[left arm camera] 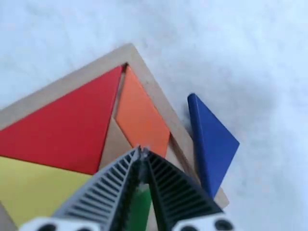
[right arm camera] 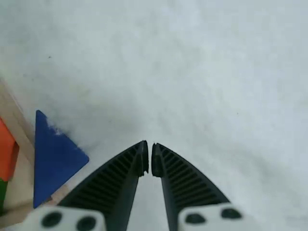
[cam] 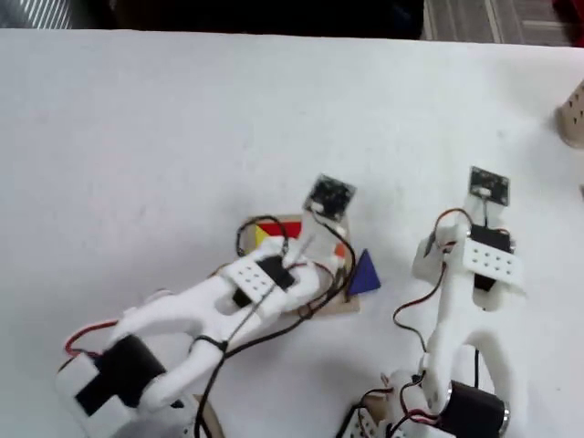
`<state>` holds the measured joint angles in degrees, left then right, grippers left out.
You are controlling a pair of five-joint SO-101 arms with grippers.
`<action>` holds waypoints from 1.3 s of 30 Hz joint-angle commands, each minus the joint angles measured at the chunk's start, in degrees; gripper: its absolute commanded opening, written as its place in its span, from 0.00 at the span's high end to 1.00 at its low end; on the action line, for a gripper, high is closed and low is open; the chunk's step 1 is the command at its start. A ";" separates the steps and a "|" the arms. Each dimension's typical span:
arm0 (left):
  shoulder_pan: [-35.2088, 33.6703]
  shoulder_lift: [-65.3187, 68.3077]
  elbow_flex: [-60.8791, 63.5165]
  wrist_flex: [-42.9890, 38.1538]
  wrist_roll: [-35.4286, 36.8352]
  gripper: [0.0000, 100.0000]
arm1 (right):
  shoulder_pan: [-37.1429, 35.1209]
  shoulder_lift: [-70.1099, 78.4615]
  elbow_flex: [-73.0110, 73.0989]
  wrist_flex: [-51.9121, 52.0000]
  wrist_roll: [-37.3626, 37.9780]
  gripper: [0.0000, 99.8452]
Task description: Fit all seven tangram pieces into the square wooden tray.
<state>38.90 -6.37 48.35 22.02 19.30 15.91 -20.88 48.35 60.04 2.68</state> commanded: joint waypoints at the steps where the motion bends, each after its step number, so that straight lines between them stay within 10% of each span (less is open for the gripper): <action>1: -3.21 -8.48 1.49 2.11 0.09 0.98 | -3.82 -2.07 1.05 -2.77 0.53 0.98; 39: -13.23 -14.99 9.41 0.88 0.09 0.98 | -37.93 -2.77 6.07 -1.10 3.34 0.98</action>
<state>25.80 -21.32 58.55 24.48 19.30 -19.43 -22.02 54.42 59.96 5.14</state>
